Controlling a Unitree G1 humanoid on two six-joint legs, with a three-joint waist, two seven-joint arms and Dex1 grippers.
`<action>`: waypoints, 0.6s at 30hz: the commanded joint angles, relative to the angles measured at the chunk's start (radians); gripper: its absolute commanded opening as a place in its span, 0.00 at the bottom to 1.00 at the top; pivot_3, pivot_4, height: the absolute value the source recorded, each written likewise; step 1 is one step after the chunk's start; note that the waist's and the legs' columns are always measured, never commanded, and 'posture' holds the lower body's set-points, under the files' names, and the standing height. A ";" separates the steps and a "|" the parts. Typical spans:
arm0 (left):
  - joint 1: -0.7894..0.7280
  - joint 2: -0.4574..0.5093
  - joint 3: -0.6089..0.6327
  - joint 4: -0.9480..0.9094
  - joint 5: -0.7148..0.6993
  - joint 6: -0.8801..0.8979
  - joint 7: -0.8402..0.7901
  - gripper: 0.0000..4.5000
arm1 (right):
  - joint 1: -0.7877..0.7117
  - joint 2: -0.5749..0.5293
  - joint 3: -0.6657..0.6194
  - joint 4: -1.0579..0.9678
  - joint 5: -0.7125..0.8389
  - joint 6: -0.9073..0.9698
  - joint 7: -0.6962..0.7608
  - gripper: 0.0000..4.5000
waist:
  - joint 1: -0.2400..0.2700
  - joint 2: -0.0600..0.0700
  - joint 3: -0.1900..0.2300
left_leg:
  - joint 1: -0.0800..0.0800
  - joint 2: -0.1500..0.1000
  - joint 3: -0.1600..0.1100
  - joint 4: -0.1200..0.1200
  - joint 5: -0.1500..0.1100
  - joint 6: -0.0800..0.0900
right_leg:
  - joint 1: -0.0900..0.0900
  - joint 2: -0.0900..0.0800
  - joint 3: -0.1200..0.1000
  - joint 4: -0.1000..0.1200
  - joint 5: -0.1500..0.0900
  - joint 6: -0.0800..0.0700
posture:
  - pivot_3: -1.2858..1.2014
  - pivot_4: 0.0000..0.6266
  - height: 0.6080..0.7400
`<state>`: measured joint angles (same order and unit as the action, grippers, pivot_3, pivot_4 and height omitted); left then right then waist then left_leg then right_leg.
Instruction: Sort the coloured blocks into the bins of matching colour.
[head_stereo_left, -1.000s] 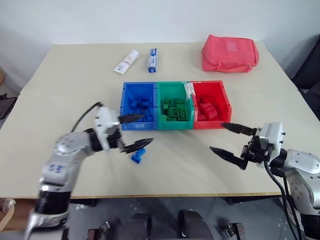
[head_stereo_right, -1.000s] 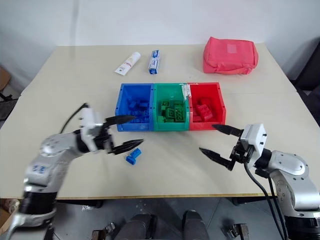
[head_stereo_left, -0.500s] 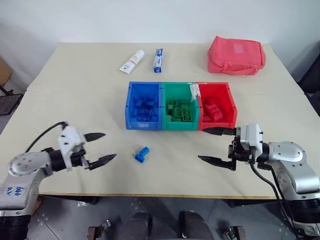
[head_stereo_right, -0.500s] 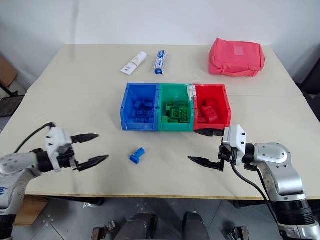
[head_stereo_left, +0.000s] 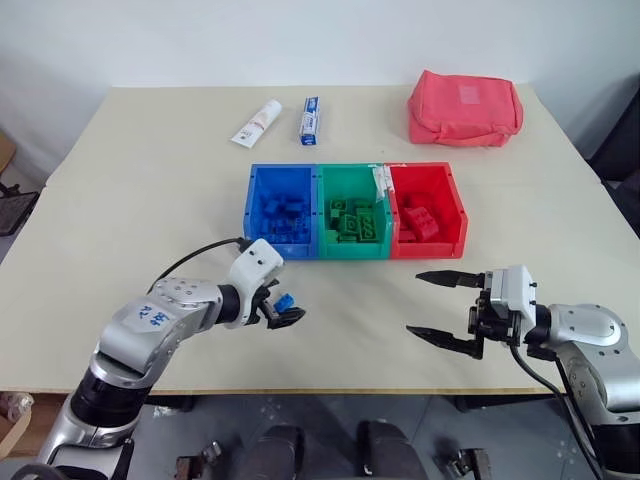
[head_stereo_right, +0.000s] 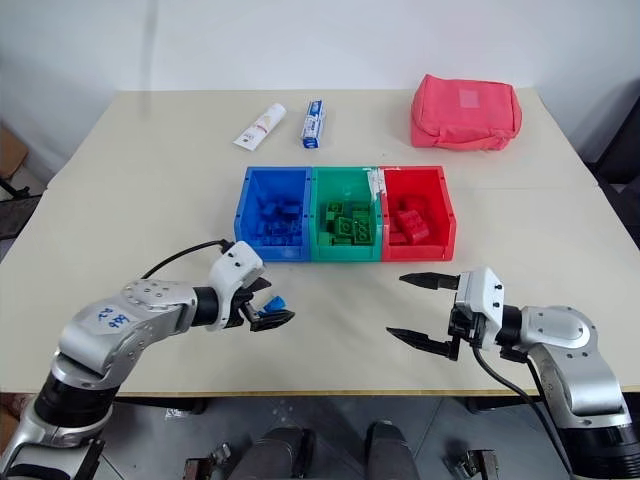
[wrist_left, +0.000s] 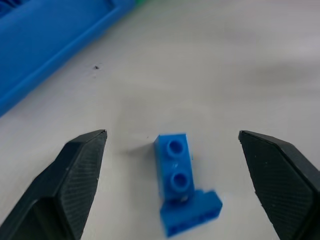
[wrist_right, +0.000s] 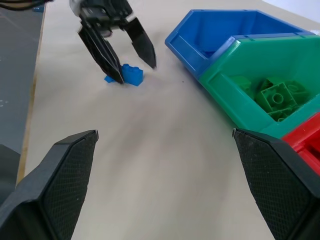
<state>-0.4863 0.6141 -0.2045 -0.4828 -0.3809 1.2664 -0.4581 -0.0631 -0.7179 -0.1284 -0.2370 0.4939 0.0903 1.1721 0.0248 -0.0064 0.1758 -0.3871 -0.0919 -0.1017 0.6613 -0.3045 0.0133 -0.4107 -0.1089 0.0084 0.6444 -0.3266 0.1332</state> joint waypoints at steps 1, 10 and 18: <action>-0.029 0.008 -0.040 0.011 0.029 0.008 0.016 0.86 | 0.027 -0.014 -0.041 -0.059 0.019 0.006 -0.023 1.00 | 0.000 0.000 0.000 | 0.000 0.000 0.000 0.000 0.000 0.000 | 0.000 0.000 0.000 0.000 0.000 0.000 | 0.52 0.24 1.00; -0.033 0.069 -0.096 0.021 0.055 -0.044 -0.027 0.26 | 0.051 -0.046 -0.083 -0.066 0.027 0.016 -0.030 1.00 | 0.001 0.000 0.000 | 0.000 0.000 0.000 0.000 0.000 0.000 | 0.000 0.000 0.000 0.000 0.000 0.000 | 0.52 0.24 1.00; -0.080 -0.022 0.085 0.086 -0.005 -0.089 -0.046 0.11 | 0.090 -0.013 -0.123 -0.092 0.043 0.025 -0.099 1.00 | 0.002 0.000 0.000 | 0.000 0.000 -0.001 0.001 0.000 0.000 | 0.001 0.000 0.000 -0.001 0.000 0.000 | 0.52 0.24 1.00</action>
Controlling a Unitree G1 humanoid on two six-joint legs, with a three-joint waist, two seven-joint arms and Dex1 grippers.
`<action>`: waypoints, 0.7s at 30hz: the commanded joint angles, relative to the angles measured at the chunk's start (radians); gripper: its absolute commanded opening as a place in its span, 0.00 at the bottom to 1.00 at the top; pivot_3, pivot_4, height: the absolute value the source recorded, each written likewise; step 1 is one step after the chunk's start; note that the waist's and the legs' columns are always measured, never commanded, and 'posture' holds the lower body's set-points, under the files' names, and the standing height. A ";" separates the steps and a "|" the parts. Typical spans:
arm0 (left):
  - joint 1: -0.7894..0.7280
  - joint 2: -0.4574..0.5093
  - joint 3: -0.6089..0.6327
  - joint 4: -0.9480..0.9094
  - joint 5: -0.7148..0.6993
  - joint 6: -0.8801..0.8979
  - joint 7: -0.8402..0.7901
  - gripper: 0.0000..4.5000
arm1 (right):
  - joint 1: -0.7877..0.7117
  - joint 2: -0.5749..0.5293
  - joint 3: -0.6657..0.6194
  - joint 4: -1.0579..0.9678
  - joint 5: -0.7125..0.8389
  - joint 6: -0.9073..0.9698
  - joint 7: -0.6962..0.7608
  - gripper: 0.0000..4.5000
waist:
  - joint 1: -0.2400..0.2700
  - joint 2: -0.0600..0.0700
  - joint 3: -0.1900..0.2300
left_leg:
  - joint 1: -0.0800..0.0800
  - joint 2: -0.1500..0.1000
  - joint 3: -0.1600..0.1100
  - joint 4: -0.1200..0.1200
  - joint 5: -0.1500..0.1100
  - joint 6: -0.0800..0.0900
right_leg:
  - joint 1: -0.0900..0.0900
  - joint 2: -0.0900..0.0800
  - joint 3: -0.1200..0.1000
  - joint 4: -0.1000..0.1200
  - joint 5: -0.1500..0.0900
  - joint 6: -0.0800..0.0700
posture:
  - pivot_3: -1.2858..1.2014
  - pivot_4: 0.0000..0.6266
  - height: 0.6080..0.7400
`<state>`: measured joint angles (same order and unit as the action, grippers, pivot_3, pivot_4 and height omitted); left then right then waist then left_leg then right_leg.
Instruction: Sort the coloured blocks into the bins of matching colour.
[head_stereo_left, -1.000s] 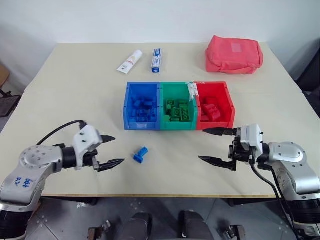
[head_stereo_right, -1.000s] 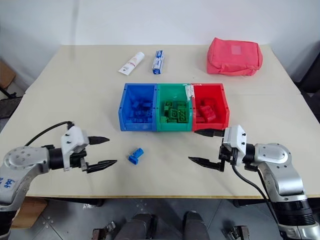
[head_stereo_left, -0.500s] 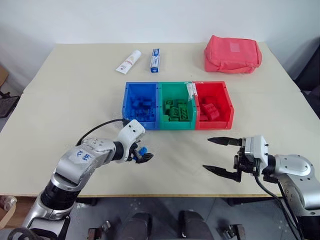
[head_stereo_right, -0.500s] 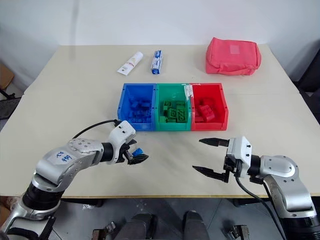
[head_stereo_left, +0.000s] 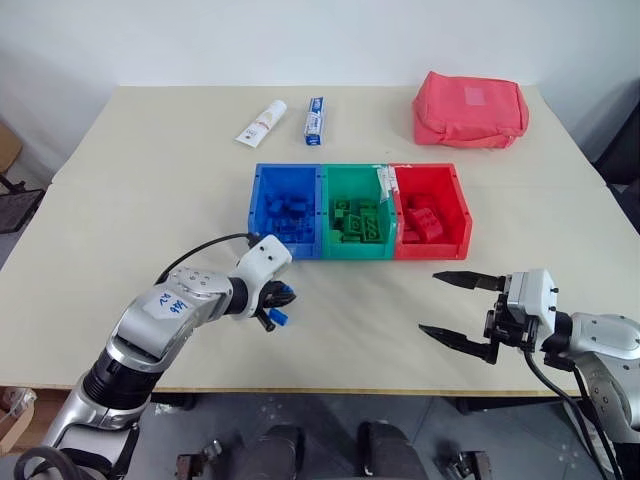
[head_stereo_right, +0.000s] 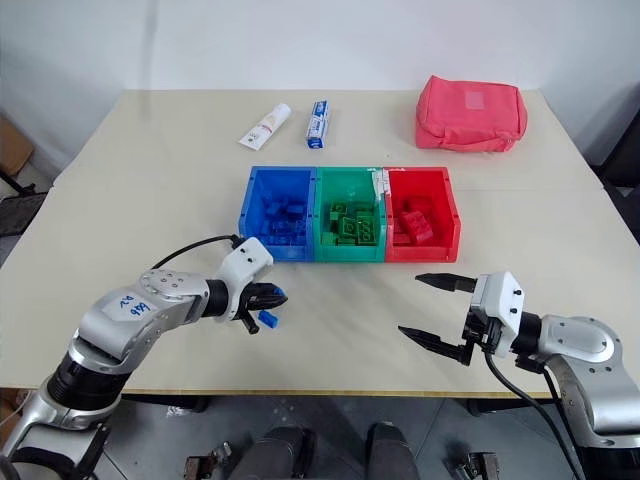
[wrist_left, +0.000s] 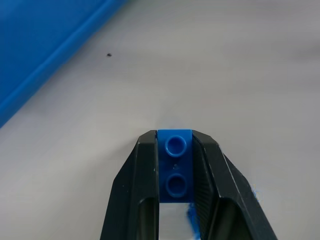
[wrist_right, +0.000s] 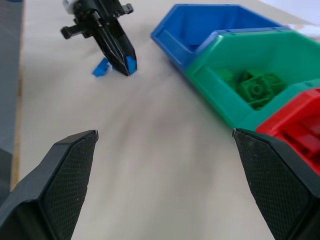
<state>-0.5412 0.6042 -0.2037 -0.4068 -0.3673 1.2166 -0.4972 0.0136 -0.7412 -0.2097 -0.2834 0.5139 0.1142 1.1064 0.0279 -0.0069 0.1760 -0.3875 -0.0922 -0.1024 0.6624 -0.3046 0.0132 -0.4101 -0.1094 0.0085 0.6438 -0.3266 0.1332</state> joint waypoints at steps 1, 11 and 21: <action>-0.031 -0.016 0.105 0.018 -0.027 -0.032 -0.009 0.11 | 0.018 0.012 -0.043 -0.047 0.022 -0.002 -0.039 1.00 | -0.001 0.000 0.000 | 0.000 0.000 0.000 0.000 0.000 0.000 | 0.000 0.000 0.000 0.000 0.000 0.000 | 0.52 0.24 1.00; -0.113 -0.123 0.336 0.178 -0.045 -0.377 0.009 0.11 | 0.011 0.053 -0.077 -0.037 0.034 -0.027 -0.113 1.00 | 0.001 0.000 0.000 | 0.000 0.000 0.000 0.001 0.000 0.000 | 0.000 0.000 -0.003 0.000 0.000 0.000 | 0.52 0.24 1.00; -0.231 -0.264 0.264 0.517 0.028 -0.595 0.021 0.11 | -0.005 0.135 -0.110 -0.051 0.017 -0.046 -0.246 1.00 | -0.001 0.000 0.000 | 0.000 -0.001 0.001 0.001 0.000 0.000 | 0.000 0.001 -0.003 0.001 0.001 0.001 | 0.52 0.24 1.00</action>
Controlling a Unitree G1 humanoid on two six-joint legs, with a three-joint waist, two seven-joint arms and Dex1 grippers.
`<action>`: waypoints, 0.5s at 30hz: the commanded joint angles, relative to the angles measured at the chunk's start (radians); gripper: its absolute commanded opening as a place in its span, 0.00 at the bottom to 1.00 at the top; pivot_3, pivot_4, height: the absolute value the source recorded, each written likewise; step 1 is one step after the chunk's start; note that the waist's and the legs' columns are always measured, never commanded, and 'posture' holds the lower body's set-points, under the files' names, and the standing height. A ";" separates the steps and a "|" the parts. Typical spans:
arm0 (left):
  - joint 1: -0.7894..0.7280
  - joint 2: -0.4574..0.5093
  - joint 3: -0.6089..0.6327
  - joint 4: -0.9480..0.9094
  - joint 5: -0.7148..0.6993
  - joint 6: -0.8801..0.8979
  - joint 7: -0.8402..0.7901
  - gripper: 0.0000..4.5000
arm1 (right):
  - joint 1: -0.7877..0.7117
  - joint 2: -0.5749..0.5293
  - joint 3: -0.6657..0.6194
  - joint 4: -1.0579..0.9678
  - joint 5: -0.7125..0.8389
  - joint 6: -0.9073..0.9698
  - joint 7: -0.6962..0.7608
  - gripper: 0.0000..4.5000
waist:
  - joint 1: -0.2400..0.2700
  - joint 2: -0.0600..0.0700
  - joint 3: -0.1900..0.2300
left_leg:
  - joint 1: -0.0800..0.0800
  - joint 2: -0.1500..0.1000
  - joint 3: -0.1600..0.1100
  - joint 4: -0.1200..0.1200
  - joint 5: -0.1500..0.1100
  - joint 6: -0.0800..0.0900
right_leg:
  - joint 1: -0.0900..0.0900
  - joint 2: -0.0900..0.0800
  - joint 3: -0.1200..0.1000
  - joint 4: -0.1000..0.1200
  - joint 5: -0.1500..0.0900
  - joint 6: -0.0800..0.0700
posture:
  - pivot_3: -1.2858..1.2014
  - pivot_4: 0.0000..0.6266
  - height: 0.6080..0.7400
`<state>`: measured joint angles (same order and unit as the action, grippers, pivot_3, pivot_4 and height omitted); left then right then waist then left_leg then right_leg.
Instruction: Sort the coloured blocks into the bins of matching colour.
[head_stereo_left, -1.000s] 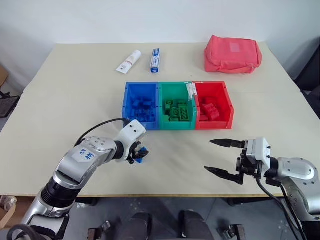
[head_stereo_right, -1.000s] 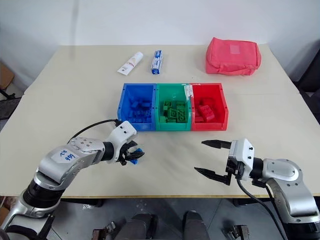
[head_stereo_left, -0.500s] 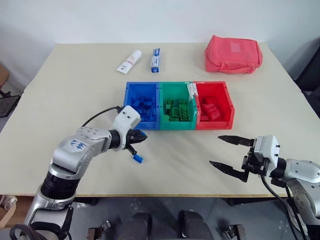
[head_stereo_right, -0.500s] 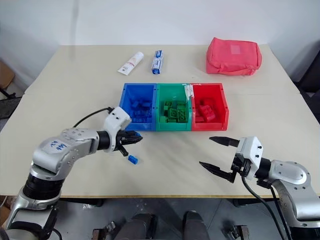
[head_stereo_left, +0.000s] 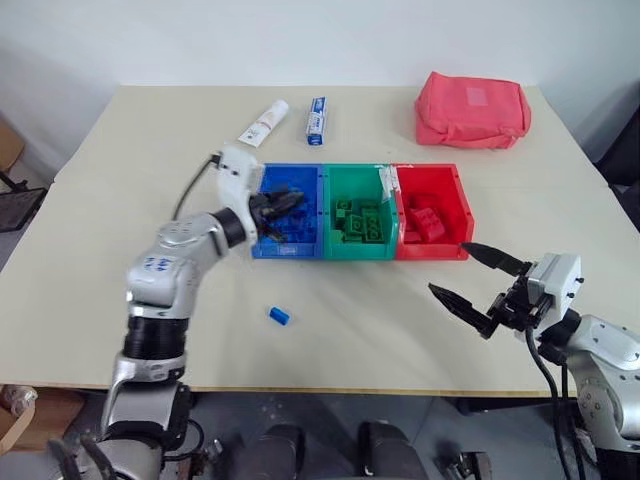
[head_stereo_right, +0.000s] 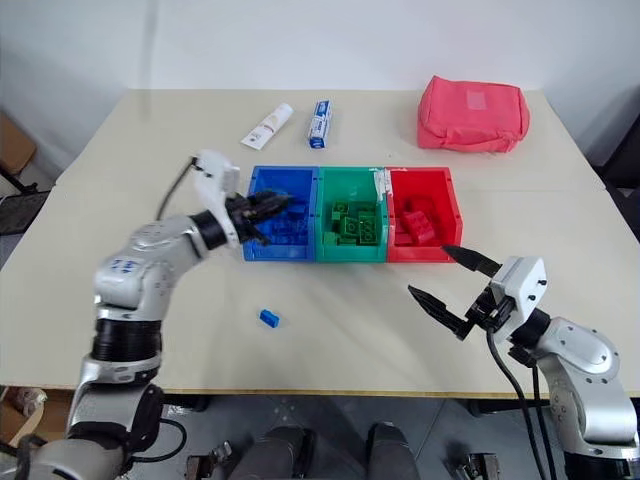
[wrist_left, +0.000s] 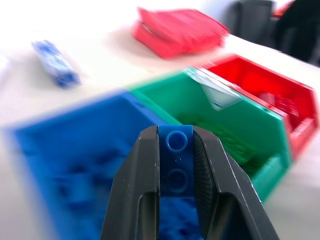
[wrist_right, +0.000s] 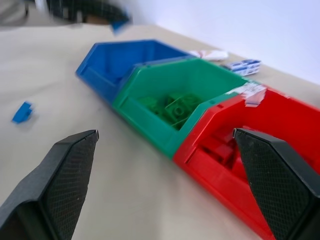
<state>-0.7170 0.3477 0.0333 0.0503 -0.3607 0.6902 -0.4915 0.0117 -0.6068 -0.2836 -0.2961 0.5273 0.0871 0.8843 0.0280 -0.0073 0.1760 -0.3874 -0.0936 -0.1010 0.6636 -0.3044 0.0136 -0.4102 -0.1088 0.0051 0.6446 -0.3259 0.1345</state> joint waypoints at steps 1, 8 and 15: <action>-0.069 -0.015 0.025 0.082 0.021 -0.085 0.011 0.19 | -0.005 0.000 -0.039 -0.037 0.005 -0.020 -0.029 1.00 | -0.004 0.000 0.000 | 0.000 0.000 0.000 0.000 0.000 0.000 | 0.000 0.000 0.000 0.001 0.000 0.000 | 0.52 0.24 1.00; -0.049 0.038 0.022 0.054 0.010 -0.143 -0.095 0.65 | -0.017 -0.008 -0.021 -0.044 0.011 -0.020 -0.025 1.00 | -0.007 0.000 0.000 | 0.000 0.001 0.001 -0.001 0.000 0.000 | -0.001 0.000 0.001 0.001 0.000 0.000 | 0.52 0.24 1.00; 0.067 0.228 0.063 -0.014 0.015 -0.142 -0.186 1.00 | -0.096 -0.068 -0.015 0.052 0.016 -0.018 0.061 1.00 | -0.014 0.000 0.000 | 0.000 0.002 0.000 -0.001 0.000 0.000 | -0.001 0.000 0.001 0.000 0.000 0.000 | 0.52 0.24 1.00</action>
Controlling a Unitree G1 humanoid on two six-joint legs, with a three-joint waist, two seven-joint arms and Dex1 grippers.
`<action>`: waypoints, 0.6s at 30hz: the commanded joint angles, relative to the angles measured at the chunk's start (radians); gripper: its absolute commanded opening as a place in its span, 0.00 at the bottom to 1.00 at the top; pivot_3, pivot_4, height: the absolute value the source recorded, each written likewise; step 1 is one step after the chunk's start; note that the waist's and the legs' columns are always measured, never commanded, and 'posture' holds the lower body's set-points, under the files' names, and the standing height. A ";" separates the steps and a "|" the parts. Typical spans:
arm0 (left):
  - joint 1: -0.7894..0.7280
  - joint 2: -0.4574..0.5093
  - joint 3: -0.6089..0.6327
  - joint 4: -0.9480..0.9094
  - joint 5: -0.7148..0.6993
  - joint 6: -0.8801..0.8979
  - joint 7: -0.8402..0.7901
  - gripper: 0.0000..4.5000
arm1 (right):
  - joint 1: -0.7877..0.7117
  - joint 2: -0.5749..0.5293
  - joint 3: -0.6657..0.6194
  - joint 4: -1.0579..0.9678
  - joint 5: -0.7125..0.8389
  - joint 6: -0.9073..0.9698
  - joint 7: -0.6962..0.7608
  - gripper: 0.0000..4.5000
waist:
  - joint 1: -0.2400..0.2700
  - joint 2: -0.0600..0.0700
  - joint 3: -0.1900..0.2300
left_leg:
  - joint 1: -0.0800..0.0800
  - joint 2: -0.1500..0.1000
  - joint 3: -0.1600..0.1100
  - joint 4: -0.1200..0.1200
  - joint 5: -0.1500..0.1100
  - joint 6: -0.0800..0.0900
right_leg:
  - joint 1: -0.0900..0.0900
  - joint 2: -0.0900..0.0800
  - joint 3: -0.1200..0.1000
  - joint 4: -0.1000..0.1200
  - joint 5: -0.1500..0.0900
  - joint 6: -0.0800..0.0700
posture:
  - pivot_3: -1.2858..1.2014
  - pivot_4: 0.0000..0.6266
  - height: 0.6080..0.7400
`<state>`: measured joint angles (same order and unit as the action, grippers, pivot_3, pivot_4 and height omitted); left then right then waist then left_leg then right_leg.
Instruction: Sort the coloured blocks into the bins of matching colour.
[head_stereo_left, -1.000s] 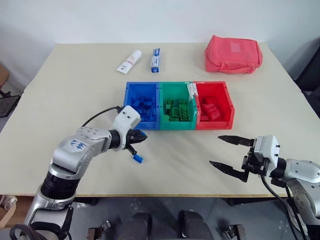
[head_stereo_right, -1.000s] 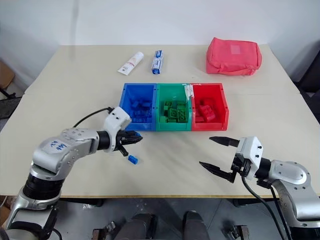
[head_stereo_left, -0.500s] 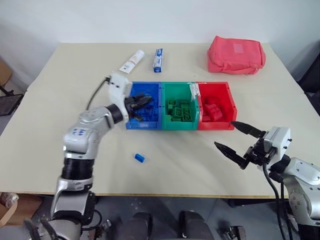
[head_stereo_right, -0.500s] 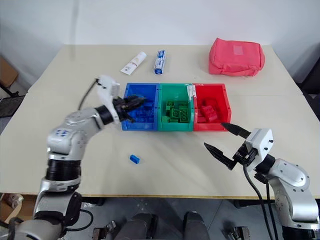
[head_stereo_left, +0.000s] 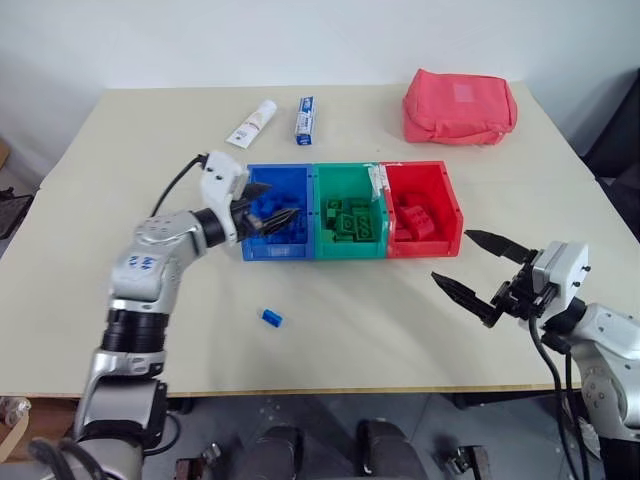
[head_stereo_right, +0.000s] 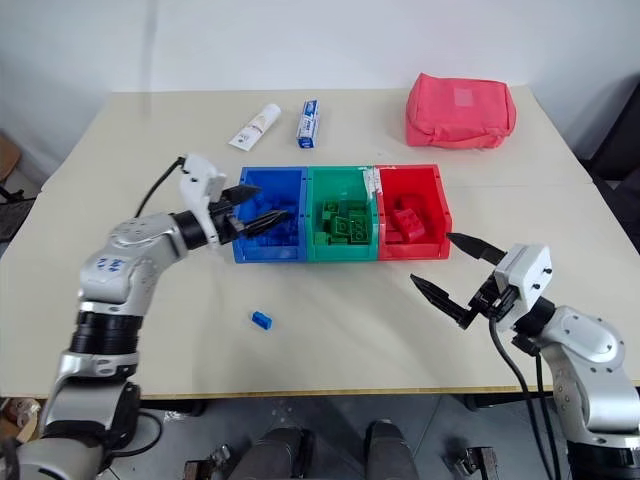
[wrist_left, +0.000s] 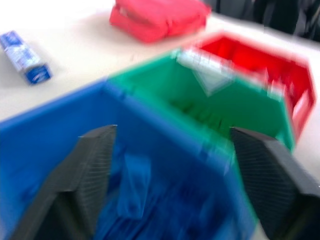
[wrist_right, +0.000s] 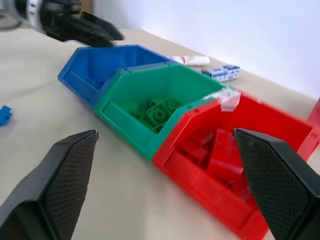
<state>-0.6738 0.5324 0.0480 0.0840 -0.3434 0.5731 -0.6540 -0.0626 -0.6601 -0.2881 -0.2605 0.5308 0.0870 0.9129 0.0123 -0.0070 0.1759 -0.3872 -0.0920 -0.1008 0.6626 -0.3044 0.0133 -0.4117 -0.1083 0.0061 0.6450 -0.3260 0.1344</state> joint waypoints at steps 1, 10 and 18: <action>0.041 0.063 0.060 -0.057 -0.005 -0.032 -0.034 1.00 | -0.033 -0.017 -0.007 0.029 0.012 -0.018 0.042 1.00 | 0.005 0.000 0.000 | 0.000 0.000 0.000 0.000 0.000 0.000 | 0.000 0.000 0.000 0.000 0.000 0.000 | 0.52 0.24 1.00; 0.393 0.275 0.256 -0.156 -0.110 -0.284 -0.392 1.00 | -0.084 -0.026 0.069 0.076 0.002 -0.020 0.154 1.00 | 0.001 0.000 0.000 | 0.000 0.000 -0.001 -0.001 0.000 0.000 | 0.000 -0.002 0.001 -0.001 0.000 -0.001 | 0.52 0.24 1.00; 0.554 0.372 0.301 0.016 -0.036 -0.575 -0.570 1.00 | -0.115 -0.072 0.169 0.086 -0.016 -0.025 0.310 1.00 | 0.007 0.000 0.000 | 0.000 0.000 -0.001 -0.001 -0.001 0.001 | 0.002 -0.003 0.002 -0.003 -0.001 -0.001 | 0.52 0.24 1.00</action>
<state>-0.1201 0.8829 0.3422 0.0940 -0.3976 0.0712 -1.1966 -0.1635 -0.7153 -0.1149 -0.1645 0.5119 0.0824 1.2009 0.0193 -0.0066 0.1759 -0.3870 -0.0922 -0.1019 0.6614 -0.3052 0.0142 -0.4096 -0.1114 0.0081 0.6418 -0.3266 0.1332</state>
